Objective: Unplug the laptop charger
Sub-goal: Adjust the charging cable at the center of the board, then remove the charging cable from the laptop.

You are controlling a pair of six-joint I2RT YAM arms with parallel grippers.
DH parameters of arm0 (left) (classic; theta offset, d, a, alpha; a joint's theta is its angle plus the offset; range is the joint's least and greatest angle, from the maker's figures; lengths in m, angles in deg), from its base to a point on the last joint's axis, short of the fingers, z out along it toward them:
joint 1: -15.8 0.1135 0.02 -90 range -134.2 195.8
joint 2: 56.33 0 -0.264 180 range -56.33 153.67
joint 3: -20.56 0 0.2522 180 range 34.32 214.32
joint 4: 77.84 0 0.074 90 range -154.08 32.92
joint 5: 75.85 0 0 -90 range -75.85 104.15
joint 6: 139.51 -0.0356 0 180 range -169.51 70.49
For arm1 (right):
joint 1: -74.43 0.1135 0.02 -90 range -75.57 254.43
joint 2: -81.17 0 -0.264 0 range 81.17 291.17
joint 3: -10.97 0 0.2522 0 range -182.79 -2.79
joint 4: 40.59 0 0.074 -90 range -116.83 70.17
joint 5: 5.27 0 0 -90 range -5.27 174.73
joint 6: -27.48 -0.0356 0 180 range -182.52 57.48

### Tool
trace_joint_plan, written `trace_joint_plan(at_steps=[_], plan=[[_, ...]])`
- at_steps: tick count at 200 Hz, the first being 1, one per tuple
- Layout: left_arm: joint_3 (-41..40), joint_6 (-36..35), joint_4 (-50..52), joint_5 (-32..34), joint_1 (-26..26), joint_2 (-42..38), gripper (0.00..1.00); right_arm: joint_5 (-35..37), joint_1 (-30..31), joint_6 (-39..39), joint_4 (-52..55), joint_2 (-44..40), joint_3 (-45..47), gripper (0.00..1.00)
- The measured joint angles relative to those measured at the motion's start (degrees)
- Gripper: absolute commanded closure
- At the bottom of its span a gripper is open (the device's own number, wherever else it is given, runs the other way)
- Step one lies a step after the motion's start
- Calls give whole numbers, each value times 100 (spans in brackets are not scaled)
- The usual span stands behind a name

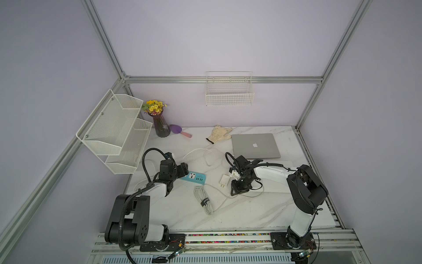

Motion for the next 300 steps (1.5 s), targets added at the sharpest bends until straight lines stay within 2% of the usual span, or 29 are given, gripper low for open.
trace_joint_plan(at_steps=[24,48,73,90,133,157,216,236,250,276,300], plan=[[0,-2,9,0,0,0,17,223,-7,28,140,0,-170,55],[0,-9,72,22,0,-48,15,570,-55,48,232,9,-813,53],[0,-48,380,179,0,-461,12,925,-74,76,98,11,-1637,53],[24,-48,531,282,0,-874,12,1067,-79,133,-269,2,-1884,54],[417,129,763,579,4,-1252,15,846,-94,37,-1617,7,-1711,54],[557,129,841,544,7,-1215,19,870,-184,-186,-1989,184,-1930,59],[1646,-98,970,354,-13,-1508,22,710,-1049,-691,-2538,586,-2411,59],[2632,-332,1128,138,-116,-1191,22,614,-1259,-852,-2586,632,-2461,60],[3718,-643,1290,-127,-328,-481,23,555,-1388,-929,-2629,717,-2496,59],[6022,-1327,1808,-916,-894,1414,24,415,-1615,-1043,-2653,857,-2476,59],[8015,-1952,2942,-1467,-1427,3329,29,367,-1860,-1115,-2699,859,-2319,59]])
